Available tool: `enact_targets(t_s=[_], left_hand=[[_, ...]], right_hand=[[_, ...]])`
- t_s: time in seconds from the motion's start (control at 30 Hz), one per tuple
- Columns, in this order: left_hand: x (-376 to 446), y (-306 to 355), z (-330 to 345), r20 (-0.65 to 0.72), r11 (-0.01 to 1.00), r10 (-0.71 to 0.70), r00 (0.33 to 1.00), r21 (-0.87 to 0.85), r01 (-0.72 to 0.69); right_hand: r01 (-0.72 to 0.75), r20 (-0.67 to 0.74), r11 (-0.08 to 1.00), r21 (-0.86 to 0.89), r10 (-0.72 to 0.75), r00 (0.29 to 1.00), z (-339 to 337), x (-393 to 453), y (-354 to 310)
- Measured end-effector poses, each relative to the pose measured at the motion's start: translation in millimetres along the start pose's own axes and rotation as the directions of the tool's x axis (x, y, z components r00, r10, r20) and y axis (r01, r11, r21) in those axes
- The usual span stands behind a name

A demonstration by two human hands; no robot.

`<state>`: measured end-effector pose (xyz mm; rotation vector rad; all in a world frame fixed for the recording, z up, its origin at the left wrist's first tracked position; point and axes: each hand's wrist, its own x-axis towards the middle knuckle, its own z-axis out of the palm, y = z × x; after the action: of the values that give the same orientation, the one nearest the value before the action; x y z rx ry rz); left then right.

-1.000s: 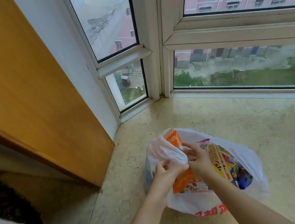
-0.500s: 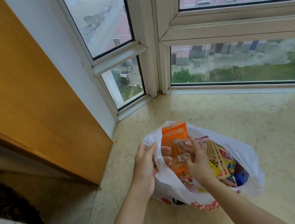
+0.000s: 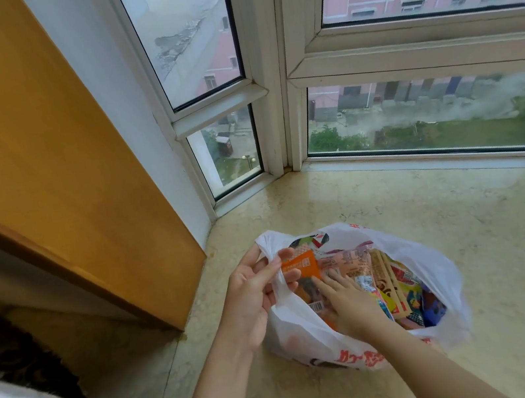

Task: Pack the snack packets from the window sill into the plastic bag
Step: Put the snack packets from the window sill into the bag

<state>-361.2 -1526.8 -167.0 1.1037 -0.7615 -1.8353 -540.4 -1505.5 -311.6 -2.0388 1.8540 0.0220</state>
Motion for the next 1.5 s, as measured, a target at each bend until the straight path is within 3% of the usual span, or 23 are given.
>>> enact_targets(t_s=[0.07,0.13,0.17,0.2,0.3,0.37,0.43,0.47,0.57,0.77,0.9,0.93,0.97,1.03,1.07,1.1,1.17,1.33,1.5], left_hand=[[-1,0,1,0.003,1.0,0.003,1.0,0.015,-0.003],[-2,0,1,-0.004,1.0,0.003,1.0,0.02,-0.003],[-1,0,0,-0.01,1.0,0.002,1.0,0.017,-0.002],[0,1,-1,-0.016,1.0,0.002,1.0,0.016,-0.002],[3,2,-3,-0.025,0.999,0.005,1.0,0.032,-0.004],[4,2,-4,-0.035,0.999,0.013,0.999,0.042,-0.012],[6,4,-5,-0.047,0.999,0.026,0.999,0.048,-0.024],[8,6,-5,-0.052,0.998,0.032,0.998,0.051,-0.029],[13,11,-3,-0.047,0.997,0.051,0.998,0.067,-0.048],[17,15,7,-0.042,0.995,0.055,0.998,0.09,-0.051],[15,12,13,-0.03,0.954,0.066,0.997,0.296,-0.054],[15,13,13,-0.051,0.91,0.089,0.995,0.41,-0.06],[16,14,12,-0.078,0.801,0.156,0.985,0.593,-0.08],[18,17,12,-0.047,0.328,0.404,0.914,0.94,-0.097],[17,19,15,0.041,0.109,0.525,0.85,0.987,-0.115],[16,20,21,0.142,-0.017,0.587,0.797,0.986,-0.164],[12,21,42,0.311,-0.108,0.602,0.735,0.944,-0.31],[4,0,98,0.654,-0.395,0.447,0.611,0.756,-0.521],[-14,-21,139,0.763,-0.449,0.353,0.541,0.646,-0.618]], right_hand=[[-0.044,-0.297,0.999,-0.005,0.04,0.954,-4,-12,6],[-0.216,-0.524,0.969,0.116,0.245,0.816,-6,-21,26],[-0.308,-0.559,0.936,0.172,0.35,0.752,-8,-25,40],[-0.388,-0.563,0.906,0.17,0.412,0.716,-10,-28,55],[-0.525,-0.437,0.849,-0.064,0.449,0.779,-24,-27,94],[-0.549,-0.265,0.797,-0.25,0.489,0.831,-41,-23,102],[-0.533,-0.248,0.769,-0.353,0.473,0.846,-61,-18,108],[-0.527,-0.303,0.78,-0.337,0.44,0.845,-74,-17,109],[-0.553,-0.543,0.817,-0.162,0.395,0.742,-105,-15,128],[-0.495,-0.572,0.869,-0.025,0.393,0.72,-120,-30,145],[-0.403,-0.601,0.915,-0.003,0.321,0.732,-105,-43,148],[-0.37,-0.618,0.929,-0.018,0.281,0.734,-107,-48,145],[-0.341,-0.632,0.94,-0.033,0.245,0.735,-110,-54,141],[-0.28,-0.666,0.959,-0.046,0.179,0.724,-122,-69,130],[-0.254,-0.69,0.966,-0.05,0.15,0.708,-128,-77,124],[-0.234,-0.714,0.97,-0.058,0.123,0.689,-134,-86,119],[-0.216,-0.74,0.973,-0.082,0.086,0.667,-146,-104,109],[-0.274,-0.72,0.955,-0.118,0.108,0.686,-160,-153,92],[-0.352,-0.723,0.93,-0.105,0.172,0.669,-156,-212,85]])
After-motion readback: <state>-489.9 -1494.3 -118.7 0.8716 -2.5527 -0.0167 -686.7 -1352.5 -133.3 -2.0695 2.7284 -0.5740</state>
